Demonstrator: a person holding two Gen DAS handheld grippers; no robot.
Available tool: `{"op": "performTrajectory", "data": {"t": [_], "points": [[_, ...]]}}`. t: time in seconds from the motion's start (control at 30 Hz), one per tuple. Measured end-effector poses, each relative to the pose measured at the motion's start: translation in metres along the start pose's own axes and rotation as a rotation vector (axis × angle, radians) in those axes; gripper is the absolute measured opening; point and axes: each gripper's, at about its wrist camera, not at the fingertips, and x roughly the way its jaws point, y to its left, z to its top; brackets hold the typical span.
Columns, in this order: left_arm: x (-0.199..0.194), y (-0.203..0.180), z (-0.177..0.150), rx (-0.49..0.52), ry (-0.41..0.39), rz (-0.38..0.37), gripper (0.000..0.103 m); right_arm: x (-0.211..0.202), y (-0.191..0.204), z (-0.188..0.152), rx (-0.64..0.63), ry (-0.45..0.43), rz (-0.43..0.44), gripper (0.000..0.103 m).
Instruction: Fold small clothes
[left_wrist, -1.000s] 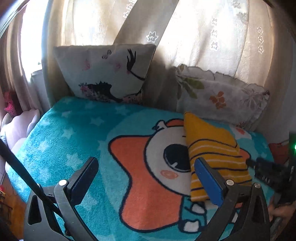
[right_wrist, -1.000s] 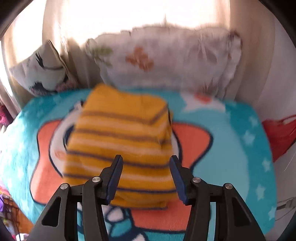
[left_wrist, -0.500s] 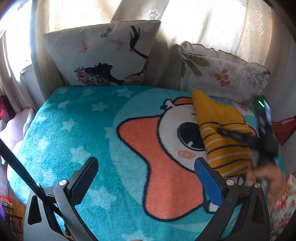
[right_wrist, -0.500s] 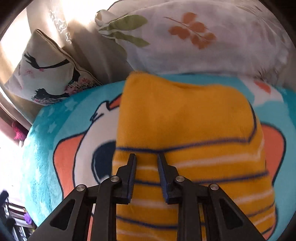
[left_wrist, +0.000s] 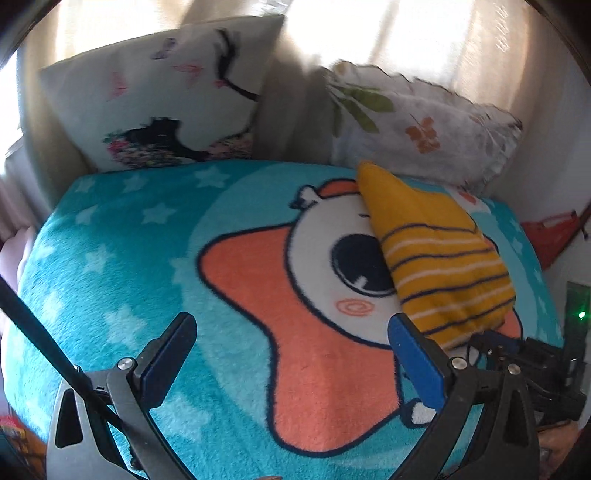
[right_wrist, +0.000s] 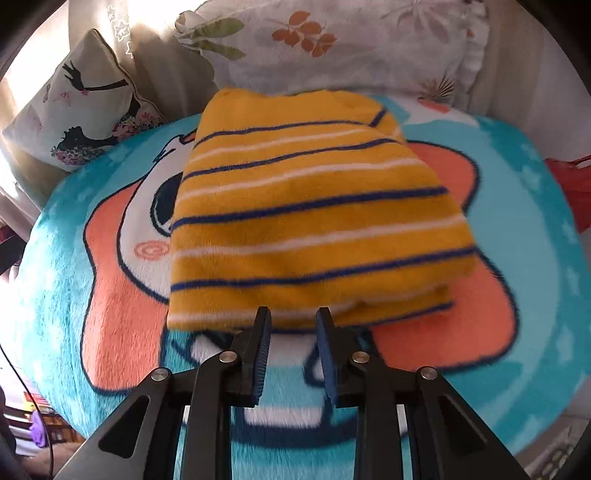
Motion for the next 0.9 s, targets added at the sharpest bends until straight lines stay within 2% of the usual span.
{"op": "performTrajectory", "data": {"t": [0.07, 0.17, 0.3, 0.57, 0.9], "points": [[0.006, -0.009, -0.002, 0.030, 0.021, -0.017, 0.103, -0.007, 0.001, -0.002, 0.006, -0.015, -0.027, 0.032], [0.014, -0.014, -0.008, 0.048, 0.060, -0.039, 0.103, -0.015, 0.004, -0.003, 0.028, -0.025, -0.039, 0.042], [0.026, -0.011, -0.017, 0.051, 0.122, -0.030, 0.103, -0.014, 0.019, -0.006, -0.008, -0.013, -0.071, 0.051], [0.052, 0.017, -0.037, 0.012, 0.254, 0.058, 0.103, 0.000, 0.042, -0.008, -0.043, 0.024, -0.075, 0.056], [0.082, 0.035, -0.055, -0.030, 0.371, 0.066, 0.103, 0.004, 0.043, -0.009, -0.026, 0.044, -0.092, 0.060]]}}
